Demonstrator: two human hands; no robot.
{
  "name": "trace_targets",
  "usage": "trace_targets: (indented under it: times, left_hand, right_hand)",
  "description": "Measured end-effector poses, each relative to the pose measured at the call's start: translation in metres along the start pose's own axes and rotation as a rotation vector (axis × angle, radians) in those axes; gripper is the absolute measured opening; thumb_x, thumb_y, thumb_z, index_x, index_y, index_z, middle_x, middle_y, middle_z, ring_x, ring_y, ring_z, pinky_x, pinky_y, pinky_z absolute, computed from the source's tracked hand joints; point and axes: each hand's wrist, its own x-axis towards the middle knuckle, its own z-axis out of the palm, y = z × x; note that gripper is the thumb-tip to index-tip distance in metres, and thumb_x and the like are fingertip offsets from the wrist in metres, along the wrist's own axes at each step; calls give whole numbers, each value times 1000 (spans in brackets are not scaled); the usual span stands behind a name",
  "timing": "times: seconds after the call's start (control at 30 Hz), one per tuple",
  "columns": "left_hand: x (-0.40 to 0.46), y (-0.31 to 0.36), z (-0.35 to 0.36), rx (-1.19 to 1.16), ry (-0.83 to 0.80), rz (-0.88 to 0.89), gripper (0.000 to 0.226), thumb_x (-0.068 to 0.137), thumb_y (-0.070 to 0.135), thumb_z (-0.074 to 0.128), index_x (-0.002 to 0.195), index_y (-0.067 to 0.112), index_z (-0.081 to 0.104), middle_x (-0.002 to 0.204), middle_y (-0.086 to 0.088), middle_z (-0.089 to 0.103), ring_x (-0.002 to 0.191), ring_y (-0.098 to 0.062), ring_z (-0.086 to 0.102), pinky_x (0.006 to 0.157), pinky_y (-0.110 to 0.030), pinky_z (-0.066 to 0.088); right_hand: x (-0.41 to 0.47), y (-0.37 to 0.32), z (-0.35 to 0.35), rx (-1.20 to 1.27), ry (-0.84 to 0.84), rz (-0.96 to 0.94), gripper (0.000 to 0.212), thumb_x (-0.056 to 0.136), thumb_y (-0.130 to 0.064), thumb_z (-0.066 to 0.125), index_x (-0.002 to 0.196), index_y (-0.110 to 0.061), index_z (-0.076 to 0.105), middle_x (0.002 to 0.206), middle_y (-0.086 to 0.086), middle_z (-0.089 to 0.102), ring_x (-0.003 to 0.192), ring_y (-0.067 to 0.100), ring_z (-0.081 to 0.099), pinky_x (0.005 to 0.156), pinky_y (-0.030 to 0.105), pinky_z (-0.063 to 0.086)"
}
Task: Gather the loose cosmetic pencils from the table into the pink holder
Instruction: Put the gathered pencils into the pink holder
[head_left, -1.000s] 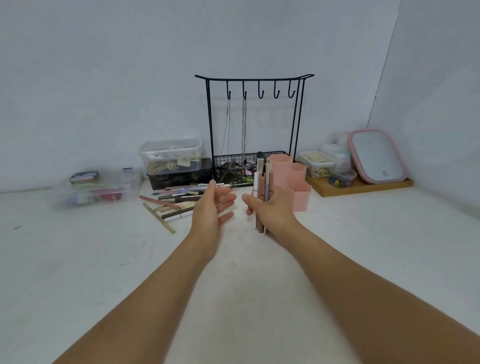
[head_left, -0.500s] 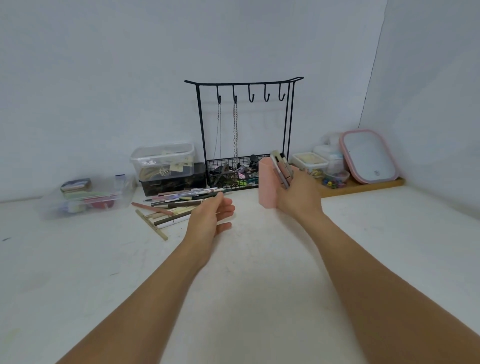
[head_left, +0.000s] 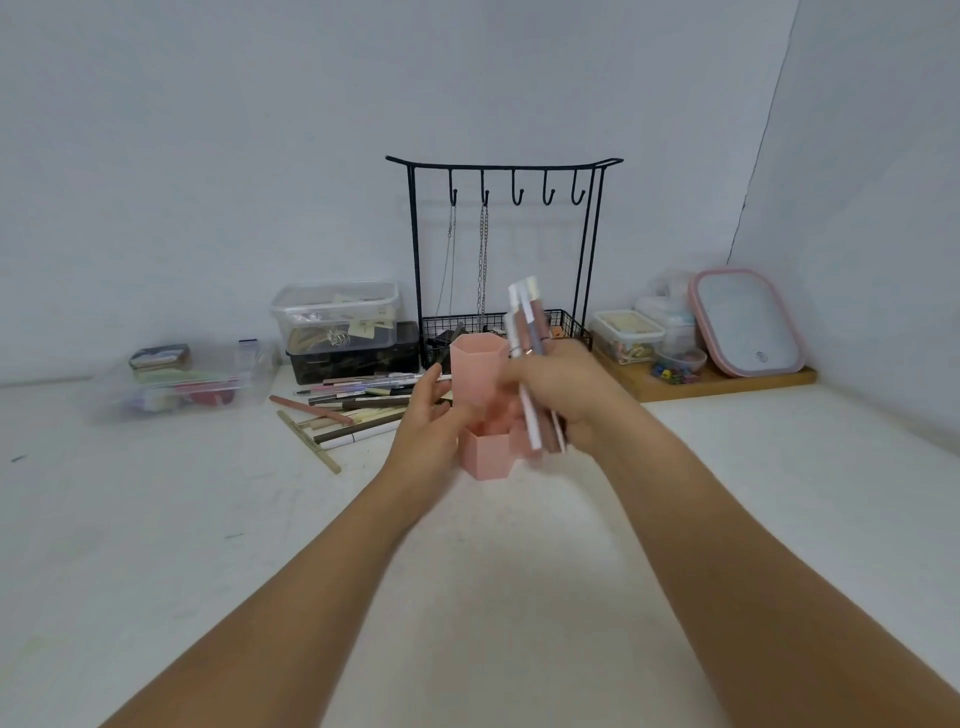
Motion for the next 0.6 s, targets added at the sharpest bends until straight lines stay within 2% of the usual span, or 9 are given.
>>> trace_targets:
  times: [0.07,0.13,0.23,0.33,0.4,0.5,0.6]
  left_hand:
    - [2,-3,-1,-24,-20,1,93,67,17,75,151,30,38,130,8,62,105,-4,69,69,-19,55]
    - [1,-6,-2,39,-46,11,89,68,23,81,148,35,43,129,8,63,112,-8,66,68,-20,56]
    - [2,-10,-4,83,-40,8,82,69,26,84,141,43,48,126,13,64,114,-4,62,65,-19,57]
    - [4,-12,-6,103,-20,11,79,67,28,86,137,43,52,122,16,66,112,-2,64,65,-18,57]
    - [3,-12,-6,97,-31,16,82,65,27,90,137,42,52,120,18,66,105,5,65,64,-17,57]
    - [0,-11,-5,95,-54,12,98,54,26,96,139,40,50,122,17,63,94,15,63,61,-21,59]
    - [-1,-10,-4,85,-62,-25,107,48,15,96,139,43,47,122,14,60,100,-3,69,65,-35,63]
  right_hand:
    - [7,-10,-15,218,121,-93,10,81,0,70,80,-7,62,58,8,60,41,16,53,49,31,53]
    - [17,-12,-30,423,218,-168,14,87,-6,70,78,-9,59,56,3,59,44,15,55,57,34,54]
    - [30,-13,-36,592,226,-199,16,88,-9,71,79,-9,57,57,2,58,50,18,58,65,37,53]
    - [44,-16,-29,722,210,-174,17,90,-5,68,82,-8,54,61,4,57,51,18,57,65,35,54]
    - [50,-12,-23,688,224,-140,17,90,-4,68,86,-7,53,63,6,56,54,19,57,64,34,54]
    - [52,-2,-16,569,202,-119,15,89,-6,70,83,-7,56,61,4,60,56,18,61,59,31,56]
    - [52,3,-10,406,190,-169,12,87,-9,73,81,-9,63,55,-1,64,53,15,65,56,28,57]
